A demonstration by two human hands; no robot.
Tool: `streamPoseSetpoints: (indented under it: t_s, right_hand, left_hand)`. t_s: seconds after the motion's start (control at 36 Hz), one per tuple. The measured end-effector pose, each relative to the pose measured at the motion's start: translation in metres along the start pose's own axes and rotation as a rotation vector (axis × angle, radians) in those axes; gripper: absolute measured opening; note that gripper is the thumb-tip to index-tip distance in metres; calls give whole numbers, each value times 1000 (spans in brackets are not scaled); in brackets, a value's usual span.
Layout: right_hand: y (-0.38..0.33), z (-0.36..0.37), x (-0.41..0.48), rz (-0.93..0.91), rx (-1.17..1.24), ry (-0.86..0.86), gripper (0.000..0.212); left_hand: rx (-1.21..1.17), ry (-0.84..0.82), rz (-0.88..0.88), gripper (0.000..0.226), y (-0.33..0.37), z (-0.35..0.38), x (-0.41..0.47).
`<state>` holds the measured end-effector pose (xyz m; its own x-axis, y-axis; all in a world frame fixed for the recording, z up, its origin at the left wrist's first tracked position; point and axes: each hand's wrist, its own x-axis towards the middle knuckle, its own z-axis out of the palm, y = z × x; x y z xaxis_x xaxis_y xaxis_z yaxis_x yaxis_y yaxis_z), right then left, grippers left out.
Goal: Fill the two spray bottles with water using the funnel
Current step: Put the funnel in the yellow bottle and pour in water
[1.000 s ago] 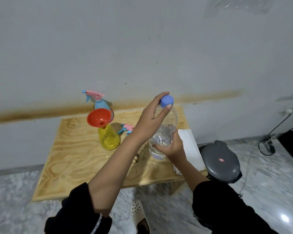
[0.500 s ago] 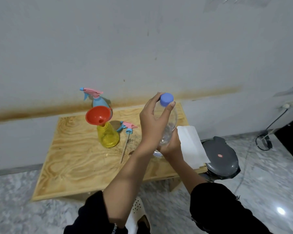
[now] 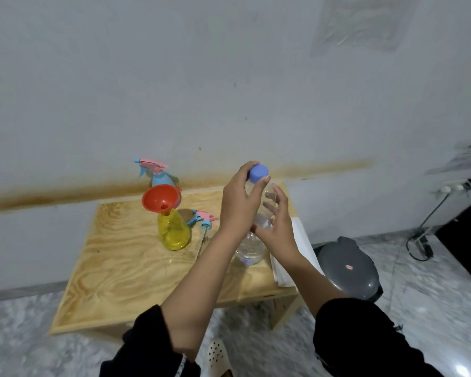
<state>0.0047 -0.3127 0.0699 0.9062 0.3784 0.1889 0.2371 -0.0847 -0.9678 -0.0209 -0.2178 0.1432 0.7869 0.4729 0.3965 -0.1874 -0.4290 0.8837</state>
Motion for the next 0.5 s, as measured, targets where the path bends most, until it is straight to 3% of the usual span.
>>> streamPoseSetpoints:
  t_s: [0.14,0.25,0.31,0.44,0.5]
  right_hand:
    - [0,4,-1,1,-19,26,89]
    - [-1,5,0,35,-35,39,91]
    - [-2,4,0,40,-40,44,95]
    - [-5,2,2,21,-73,28,98]
    - [-6,3,4,19,-92,35,98]
  left_hand:
    - [-32,239,-84,28,10,14,-9]
    - [-34,239,-91,31,12,15,-5]
    - [14,143,-77,32,10,10,-2]
    - [-9,-313,-114,47,9,-18,12]
    - [66,-392,-86,46,8,-25,17]
